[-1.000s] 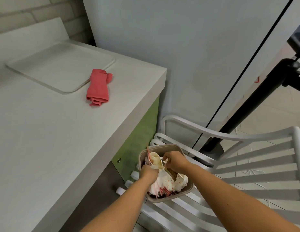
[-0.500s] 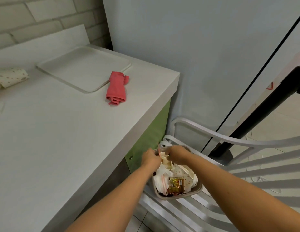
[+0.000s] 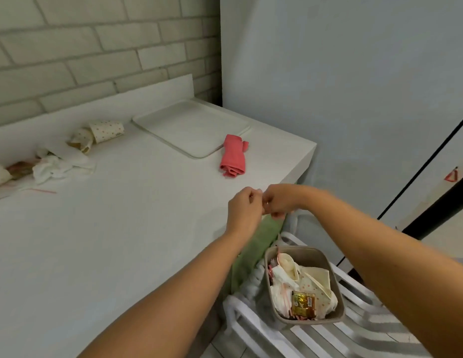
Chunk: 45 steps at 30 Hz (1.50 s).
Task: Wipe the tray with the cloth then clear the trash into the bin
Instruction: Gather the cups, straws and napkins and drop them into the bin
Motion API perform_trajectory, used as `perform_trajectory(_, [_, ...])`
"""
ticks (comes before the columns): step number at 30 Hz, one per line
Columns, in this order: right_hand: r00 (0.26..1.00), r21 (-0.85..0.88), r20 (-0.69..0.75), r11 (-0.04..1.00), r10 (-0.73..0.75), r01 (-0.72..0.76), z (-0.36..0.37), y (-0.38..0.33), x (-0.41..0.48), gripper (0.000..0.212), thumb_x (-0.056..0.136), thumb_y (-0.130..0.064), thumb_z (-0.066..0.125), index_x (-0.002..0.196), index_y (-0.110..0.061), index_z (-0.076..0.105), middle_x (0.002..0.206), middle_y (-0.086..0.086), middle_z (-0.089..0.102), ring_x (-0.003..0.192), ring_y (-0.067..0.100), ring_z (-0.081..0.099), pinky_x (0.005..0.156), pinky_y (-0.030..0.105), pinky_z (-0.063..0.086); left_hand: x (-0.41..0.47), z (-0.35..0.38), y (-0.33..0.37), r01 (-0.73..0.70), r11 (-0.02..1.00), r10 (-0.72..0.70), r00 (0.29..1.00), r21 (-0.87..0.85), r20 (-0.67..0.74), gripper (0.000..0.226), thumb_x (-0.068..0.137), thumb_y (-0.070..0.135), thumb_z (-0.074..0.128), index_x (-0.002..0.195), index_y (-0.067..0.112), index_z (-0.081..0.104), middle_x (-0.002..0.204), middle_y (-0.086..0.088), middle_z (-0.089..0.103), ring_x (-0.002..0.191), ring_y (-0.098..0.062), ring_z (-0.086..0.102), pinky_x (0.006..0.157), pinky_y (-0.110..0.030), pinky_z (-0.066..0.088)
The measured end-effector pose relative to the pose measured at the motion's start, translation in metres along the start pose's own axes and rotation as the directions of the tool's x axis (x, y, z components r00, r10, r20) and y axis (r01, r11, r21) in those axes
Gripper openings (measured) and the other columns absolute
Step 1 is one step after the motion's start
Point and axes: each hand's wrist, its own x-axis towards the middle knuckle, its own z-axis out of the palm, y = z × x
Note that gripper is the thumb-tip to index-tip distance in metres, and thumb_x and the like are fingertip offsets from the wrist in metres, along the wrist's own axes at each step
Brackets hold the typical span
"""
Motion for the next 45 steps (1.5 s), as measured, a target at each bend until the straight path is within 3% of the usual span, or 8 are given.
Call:
perform_trajectory(5, [0.994,0.018,-0.052,0.995,-0.095,0.096,-0.017,-0.065,0.005,0.020,0.094,-0.028,0.050,0.104,-0.014,0.062,0.076,-0.003,0.060,0.062,0.008,0.053,0.055,0.018,0.041,0.006,-0.079,-0.011,0.040,0.999,-0.043,0.984,-0.021,-0.173,0.027,0.097,0.020,0.040,0.094,0.001,0.060,0.082,-0.001,0.056,0.080,-0.017,0.049,0.067,-0.025,0.039])
perform_trajectory(12, [0.976,-0.013,0.015,0.976,-0.218,0.219,-0.004,-0.170,0.029,0.013,0.091,-0.022,0.051,0.096,-0.016,0.061,0.082,0.000,0.059,0.063,0.009,0.054,0.053,0.017,0.042,0.007,-0.209,-0.069,0.197,0.977,-0.149,0.905,0.083,-0.399,0.018,0.091,0.013,0.043,0.085,0.006,0.058,0.107,-0.014,0.056,0.093,-0.027,0.057,0.071,-0.030,0.044])
perform_trajectory(17, [0.948,-0.046,0.062,0.948,-0.313,0.316,0.011,-0.253,0.051,0.011,0.091,-0.022,0.051,0.093,-0.017,0.060,0.084,0.000,0.058,0.066,0.010,0.055,0.057,0.017,0.044,-0.015,-0.306,-0.107,0.342,0.922,-0.203,0.826,0.181,-0.526,0.010,0.090,0.015,0.048,0.093,0.015,0.058,0.117,-0.010,0.044,0.108,-0.028,0.050,0.095,-0.041,0.047])
perform_trajectory(22, [0.896,-0.115,0.124,0.891,-0.426,0.440,0.030,-0.356,0.069,0.013,0.092,-0.021,0.051,0.099,-0.015,0.061,0.093,0.004,0.056,0.078,0.016,0.053,0.058,0.016,0.044,-0.047,-0.409,-0.152,0.482,0.857,-0.257,0.705,0.181,-0.660,0.009,0.090,0.014,0.048,0.092,0.016,0.056,0.120,-0.010,0.042,0.111,-0.028,0.047,0.098,-0.041,0.043])
perform_trajectory(26, [0.859,-0.172,0.144,0.842,-0.491,0.511,0.048,-0.422,0.083,0.017,0.091,-0.023,0.055,0.102,-0.016,0.065,0.094,0.005,0.056,0.071,0.015,0.049,0.060,0.018,0.040,-0.073,-0.475,-0.183,0.586,0.784,-0.281,0.629,0.205,-0.725,0.019,0.091,0.013,0.047,0.106,0.013,0.059,0.125,-0.010,0.040,0.115,-0.029,0.043,0.094,-0.039,0.042])
perform_trajectory(32, [0.793,-0.249,0.142,0.754,-0.592,0.608,0.074,-0.495,0.099,0.023,0.092,-0.031,0.055,0.109,-0.019,0.064,0.103,-0.008,0.046,0.095,0.014,0.048,0.080,0.023,0.040,-0.101,-0.553,-0.223,0.680,0.678,-0.251,0.572,0.280,-0.781,0.023,0.090,0.012,0.052,0.113,0.012,0.058,0.128,-0.010,0.040,0.117,-0.029,0.040,0.094,-0.037,0.038])
perform_trajectory(37, [0.771,-0.227,0.165,0.737,-0.615,0.637,0.086,-0.532,0.113,0.023,0.093,-0.029,0.053,0.110,-0.017,0.063,0.100,-0.008,0.049,0.089,0.011,0.049,0.062,0.014,0.035,-0.108,-0.606,-0.244,0.720,0.568,-0.187,0.586,0.400,-0.789,0.033,0.088,0.010,0.053,0.121,0.013,0.055,0.131,-0.012,0.039,0.119,-0.032,0.041,0.097,-0.037,0.038])
perform_trajectory(45, [0.749,-0.251,0.128,0.710,-0.650,0.658,0.092,-0.576,0.139,0.024,0.092,-0.025,0.056,0.111,-0.013,0.062,0.102,-0.004,0.049,0.088,0.013,0.048,0.067,0.019,0.038,-0.092,-0.665,-0.267,0.710,0.413,-0.224,0.686,0.570,-0.693,0.062,0.086,0.010,0.052,0.143,0.016,0.028,0.153,-0.006,0.017,0.136,-0.029,0.027,0.109,-0.038,0.029])
